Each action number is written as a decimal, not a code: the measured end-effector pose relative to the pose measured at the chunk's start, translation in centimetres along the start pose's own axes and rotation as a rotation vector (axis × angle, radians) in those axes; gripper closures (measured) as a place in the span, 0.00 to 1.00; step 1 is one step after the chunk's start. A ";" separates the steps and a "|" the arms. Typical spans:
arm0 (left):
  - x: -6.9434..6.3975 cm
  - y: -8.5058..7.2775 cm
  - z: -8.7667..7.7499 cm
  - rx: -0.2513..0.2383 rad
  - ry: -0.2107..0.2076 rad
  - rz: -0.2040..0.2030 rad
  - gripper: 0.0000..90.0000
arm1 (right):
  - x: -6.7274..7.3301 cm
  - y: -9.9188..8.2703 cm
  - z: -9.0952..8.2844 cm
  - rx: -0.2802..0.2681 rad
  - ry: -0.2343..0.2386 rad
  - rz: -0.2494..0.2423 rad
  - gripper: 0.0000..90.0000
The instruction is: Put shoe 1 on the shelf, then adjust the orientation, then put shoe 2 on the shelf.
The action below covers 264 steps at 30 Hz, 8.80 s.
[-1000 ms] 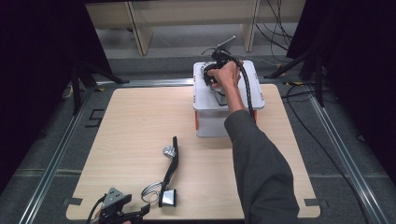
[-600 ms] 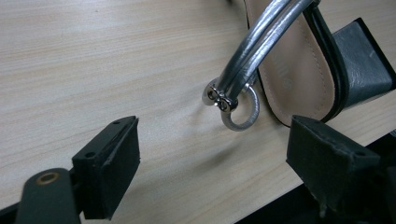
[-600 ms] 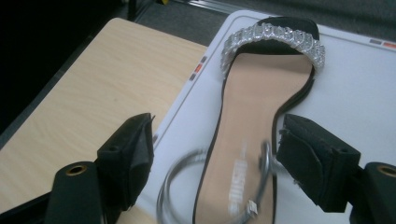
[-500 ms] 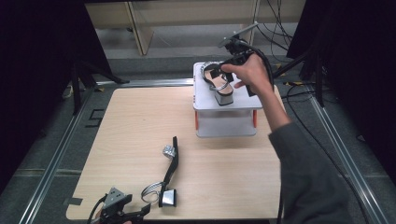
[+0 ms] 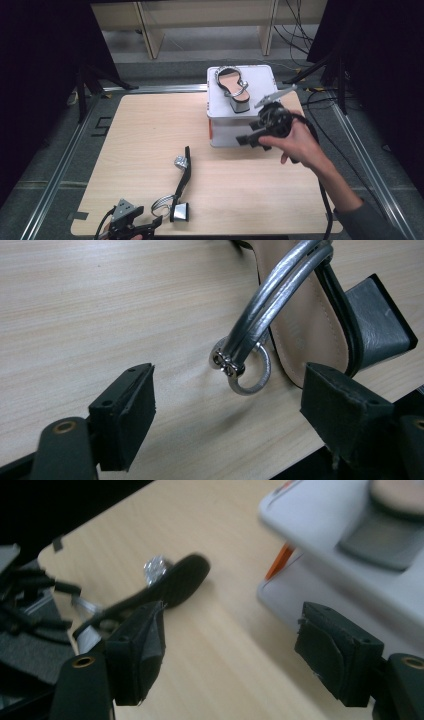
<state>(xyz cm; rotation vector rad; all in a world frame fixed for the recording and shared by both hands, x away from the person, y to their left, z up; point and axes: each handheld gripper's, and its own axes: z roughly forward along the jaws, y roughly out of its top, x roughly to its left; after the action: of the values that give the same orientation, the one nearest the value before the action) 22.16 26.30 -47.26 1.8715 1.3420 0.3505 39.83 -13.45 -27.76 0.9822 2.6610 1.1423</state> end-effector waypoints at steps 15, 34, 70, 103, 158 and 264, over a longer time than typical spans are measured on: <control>0.0 0.2 0.3 -0.003 -0.004 0.017 0.25 | 0.1 -9.9 8.1 0.084 0.080 0.034 0.26; -2.4 3.2 1.5 -0.075 -0.031 0.281 0.87 | -0.6 -12.5 9.4 0.109 0.102 0.057 0.27; -6.5 4.1 1.4 -0.019 -0.111 0.331 0.22 | 8.7 -9.8 15.5 0.102 0.241 -0.277 0.64; -3.1 1.6 1.7 0.030 -0.071 0.207 0.25 | -4.4 -13.5 7.5 0.096 0.076 -0.170 0.95; -2.4 1.1 1.7 0.048 -0.054 0.203 0.25 | 1.0 -9.9 12.4 0.357 -0.104 -0.114 0.35; -2.2 0.8 1.3 0.041 -0.070 0.172 0.25 | -18.9 11.5 7.1 0.301 -0.549 0.606 0.47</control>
<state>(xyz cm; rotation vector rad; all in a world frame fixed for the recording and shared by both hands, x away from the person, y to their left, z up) 22.64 23.70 -47.11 2.0206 1.1524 0.3434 63.04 -14.23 -28.29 1.9110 2.1637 0.4057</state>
